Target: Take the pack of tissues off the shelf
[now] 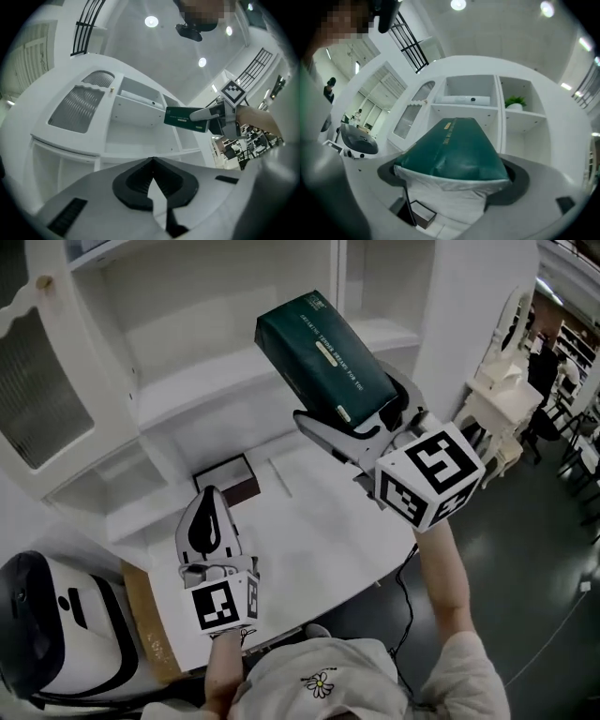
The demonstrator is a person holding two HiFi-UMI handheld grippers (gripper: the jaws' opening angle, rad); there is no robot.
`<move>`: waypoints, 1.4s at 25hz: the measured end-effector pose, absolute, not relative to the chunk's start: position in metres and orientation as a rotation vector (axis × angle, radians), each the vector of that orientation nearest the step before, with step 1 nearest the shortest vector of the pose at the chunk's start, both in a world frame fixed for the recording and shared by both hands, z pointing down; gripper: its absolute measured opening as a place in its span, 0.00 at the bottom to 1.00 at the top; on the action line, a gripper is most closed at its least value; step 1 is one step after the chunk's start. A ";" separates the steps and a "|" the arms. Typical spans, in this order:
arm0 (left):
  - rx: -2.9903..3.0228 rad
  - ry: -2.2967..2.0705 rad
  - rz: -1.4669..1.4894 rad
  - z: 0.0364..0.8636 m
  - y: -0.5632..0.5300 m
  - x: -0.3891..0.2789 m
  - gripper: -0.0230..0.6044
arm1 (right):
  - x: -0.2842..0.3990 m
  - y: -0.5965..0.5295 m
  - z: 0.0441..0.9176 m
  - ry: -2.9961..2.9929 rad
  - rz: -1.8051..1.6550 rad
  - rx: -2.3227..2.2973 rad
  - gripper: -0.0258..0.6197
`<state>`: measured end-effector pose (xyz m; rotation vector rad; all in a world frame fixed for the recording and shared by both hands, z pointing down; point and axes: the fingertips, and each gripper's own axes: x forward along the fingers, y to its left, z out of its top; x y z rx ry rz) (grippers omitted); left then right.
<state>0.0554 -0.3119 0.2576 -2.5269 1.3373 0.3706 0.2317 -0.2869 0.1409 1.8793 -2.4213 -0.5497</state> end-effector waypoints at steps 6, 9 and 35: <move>-2.598 1.155 0.422 0.250 -0.286 0.101 0.03 | 0.275 -0.211 0.181 -2.174 -0.652 2.252 0.80; -2.626 1.064 0.452 0.256 -0.276 0.124 0.03 | 0.285 -0.182 0.225 -2.056 -0.551 2.374 0.80; -2.742 0.884 0.458 0.278 -0.251 0.177 0.03 | 0.323 -0.119 0.306 -1.838 -0.293 2.693 0.80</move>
